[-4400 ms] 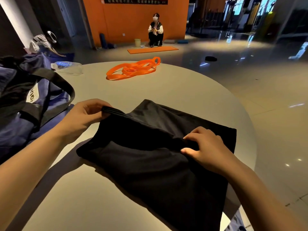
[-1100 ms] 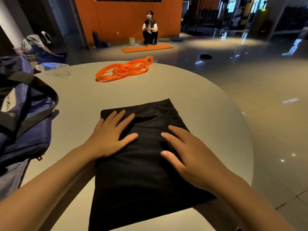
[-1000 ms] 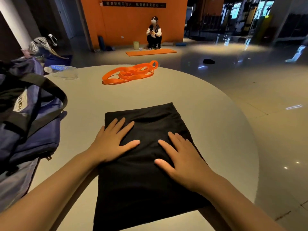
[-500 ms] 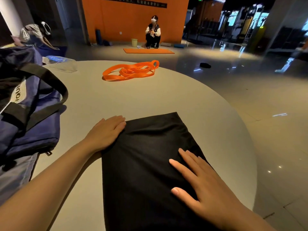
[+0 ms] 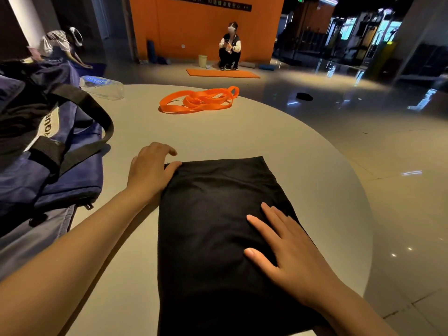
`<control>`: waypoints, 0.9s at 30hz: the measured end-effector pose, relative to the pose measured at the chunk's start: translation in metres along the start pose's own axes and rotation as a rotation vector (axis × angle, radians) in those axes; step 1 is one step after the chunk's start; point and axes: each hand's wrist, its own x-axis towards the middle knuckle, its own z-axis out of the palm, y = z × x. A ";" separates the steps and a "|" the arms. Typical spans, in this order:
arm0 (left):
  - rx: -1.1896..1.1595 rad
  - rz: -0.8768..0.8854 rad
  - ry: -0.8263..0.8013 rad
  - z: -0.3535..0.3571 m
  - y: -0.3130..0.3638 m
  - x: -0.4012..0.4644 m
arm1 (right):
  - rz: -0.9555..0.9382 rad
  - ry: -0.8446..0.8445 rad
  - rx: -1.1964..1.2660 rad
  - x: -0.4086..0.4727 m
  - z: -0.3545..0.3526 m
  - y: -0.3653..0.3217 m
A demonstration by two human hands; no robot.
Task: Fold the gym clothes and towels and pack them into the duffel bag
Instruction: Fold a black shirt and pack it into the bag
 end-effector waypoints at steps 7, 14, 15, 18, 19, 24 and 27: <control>0.239 0.417 -0.580 -0.012 0.017 -0.087 | 0.047 0.056 0.051 0.013 0.006 -0.016; 0.075 0.513 -0.436 -0.038 0.012 -0.111 | -0.255 0.148 0.167 -0.040 -0.005 -0.012; -0.005 0.548 -0.428 -0.047 0.014 -0.127 | -0.265 0.150 0.207 -0.053 -0.007 -0.006; -0.047 0.689 -0.511 -0.063 0.016 -0.181 | -0.245 0.144 0.296 -0.086 -0.009 0.012; 0.015 0.734 -0.508 -0.064 0.013 -0.193 | -0.228 0.137 0.347 -0.094 -0.009 0.017; 0.029 0.682 -0.504 -0.078 0.012 -0.219 | -0.217 0.072 0.491 -0.104 -0.010 0.026; 0.030 0.714 -0.461 -0.079 0.024 -0.239 | -0.258 0.212 0.326 -0.098 -0.007 0.018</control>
